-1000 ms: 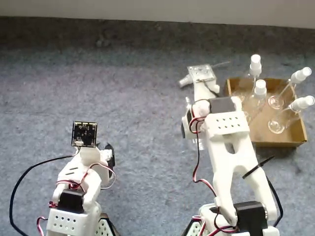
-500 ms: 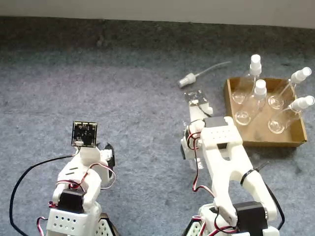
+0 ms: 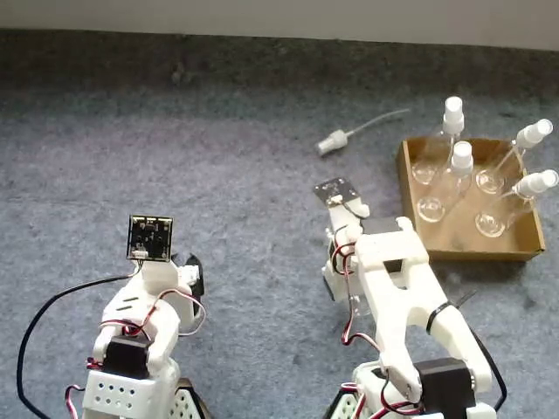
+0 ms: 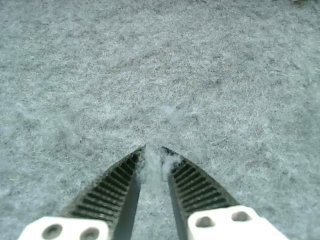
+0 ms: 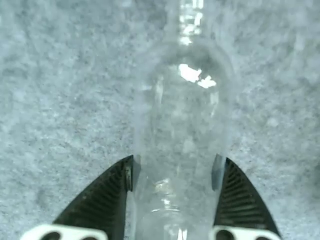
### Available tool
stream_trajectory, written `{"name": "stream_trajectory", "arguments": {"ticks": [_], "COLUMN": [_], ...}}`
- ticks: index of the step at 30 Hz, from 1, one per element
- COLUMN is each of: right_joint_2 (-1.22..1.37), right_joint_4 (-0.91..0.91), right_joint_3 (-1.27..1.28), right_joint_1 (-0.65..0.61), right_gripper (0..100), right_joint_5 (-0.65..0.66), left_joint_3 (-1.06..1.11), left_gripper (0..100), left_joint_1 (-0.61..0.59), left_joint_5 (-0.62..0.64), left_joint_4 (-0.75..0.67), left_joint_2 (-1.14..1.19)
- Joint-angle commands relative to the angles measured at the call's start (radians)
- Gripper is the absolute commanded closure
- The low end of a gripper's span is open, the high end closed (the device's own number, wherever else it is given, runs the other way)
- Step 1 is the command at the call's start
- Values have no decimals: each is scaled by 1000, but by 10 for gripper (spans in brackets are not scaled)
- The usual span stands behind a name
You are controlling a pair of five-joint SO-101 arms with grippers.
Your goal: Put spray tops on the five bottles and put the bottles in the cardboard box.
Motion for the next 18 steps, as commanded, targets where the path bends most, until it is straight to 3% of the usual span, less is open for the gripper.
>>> {"name": "stream_trajectory", "arguments": {"ticks": [1, 6, 14, 18], "right_joint_2": [-41, -41, -41, -41], "right_joint_4": [-8, -7, 110, 110], "right_joint_3": [-4, 4, -30, -94], "right_joint_1": [12, 8, 5, 5], "right_gripper": [827, 741, 738, 738], "right_joint_5": [11, 25, 75, -6], "left_joint_3": [22, 22, 22, 22], "left_gripper": [993, 993, 993, 993], "left_joint_1": [-5, -5, -5, -5], "left_joint_5": [-15, -15, -15, -15], "left_joint_4": [-15, -18, -20, -20], "left_joint_2": [5, 5, 5, 5]}}
